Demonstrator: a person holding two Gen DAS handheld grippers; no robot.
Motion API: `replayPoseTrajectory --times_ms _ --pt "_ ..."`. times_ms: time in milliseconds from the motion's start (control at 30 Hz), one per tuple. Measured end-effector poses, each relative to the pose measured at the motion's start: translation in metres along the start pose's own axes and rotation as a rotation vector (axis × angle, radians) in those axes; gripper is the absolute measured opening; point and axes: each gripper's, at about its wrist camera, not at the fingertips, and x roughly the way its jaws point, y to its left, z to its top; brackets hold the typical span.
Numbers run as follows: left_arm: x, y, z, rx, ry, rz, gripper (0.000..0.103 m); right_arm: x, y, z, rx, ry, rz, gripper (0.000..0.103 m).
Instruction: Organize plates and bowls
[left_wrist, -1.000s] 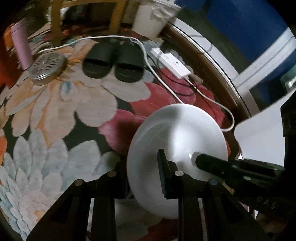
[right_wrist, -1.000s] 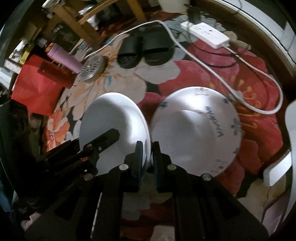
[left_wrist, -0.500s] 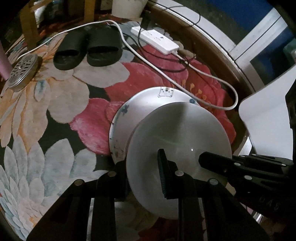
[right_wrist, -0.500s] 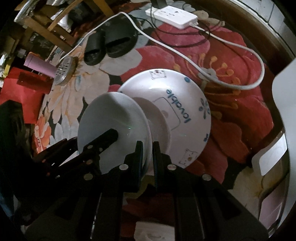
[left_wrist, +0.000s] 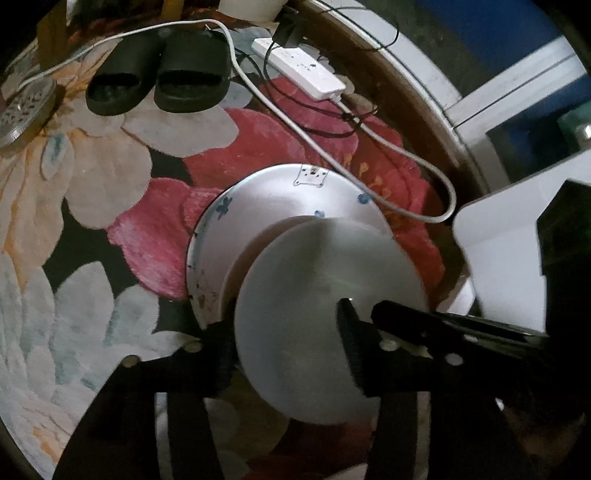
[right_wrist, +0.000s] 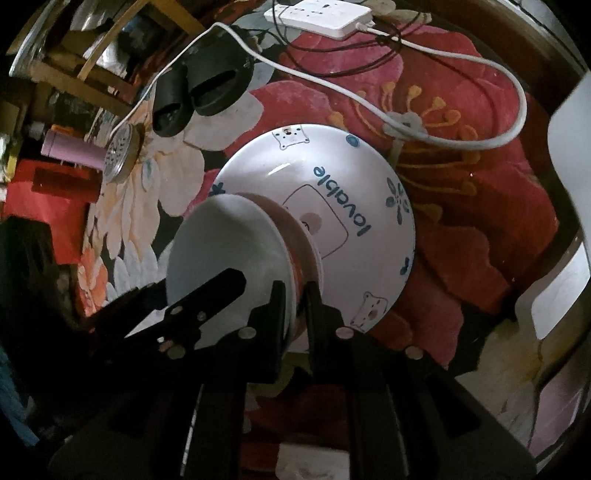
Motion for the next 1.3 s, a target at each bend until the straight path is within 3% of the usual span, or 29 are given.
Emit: replayPoseTrajectory --times_ms 133,167,333,467,533,600,667,800,1300 --pt "-0.011 -0.004 0.001 0.005 -0.036 -0.044 0.099 -0.008 -0.008 0.006 0.047 -0.037 0.011 0.013" --pt "-0.014 -0.006 0.001 0.009 -0.046 -0.049 0.101 -0.009 -0.009 0.007 0.054 -0.040 0.015 0.013" --pt "-0.032 -0.006 0.004 0.018 -0.111 -0.018 0.102 -0.015 -0.004 0.010 0.027 -0.062 0.002 0.013" --pt "-0.044 0.000 0.002 0.035 -0.160 0.059 0.102 -0.016 0.008 0.009 -0.047 -0.072 -0.046 0.017" --pt "-0.049 0.006 0.000 0.029 -0.176 0.099 0.102 -0.016 0.012 0.008 -0.069 -0.080 -0.070 0.039" --pt "-0.052 0.015 -0.001 0.012 -0.185 0.140 0.102 -0.018 0.012 0.007 -0.070 -0.097 -0.089 0.073" --pt "-0.055 0.023 -0.002 0.000 -0.187 0.170 0.102 -0.018 0.012 0.006 -0.068 -0.105 -0.104 0.086" --pt "-0.060 0.034 -0.006 -0.013 -0.197 0.203 0.102 -0.019 0.018 0.004 -0.083 -0.122 -0.158 0.098" --pt "-0.072 0.048 -0.015 -0.023 -0.204 0.212 0.102 -0.016 0.043 -0.006 -0.151 -0.161 -0.230 0.101"
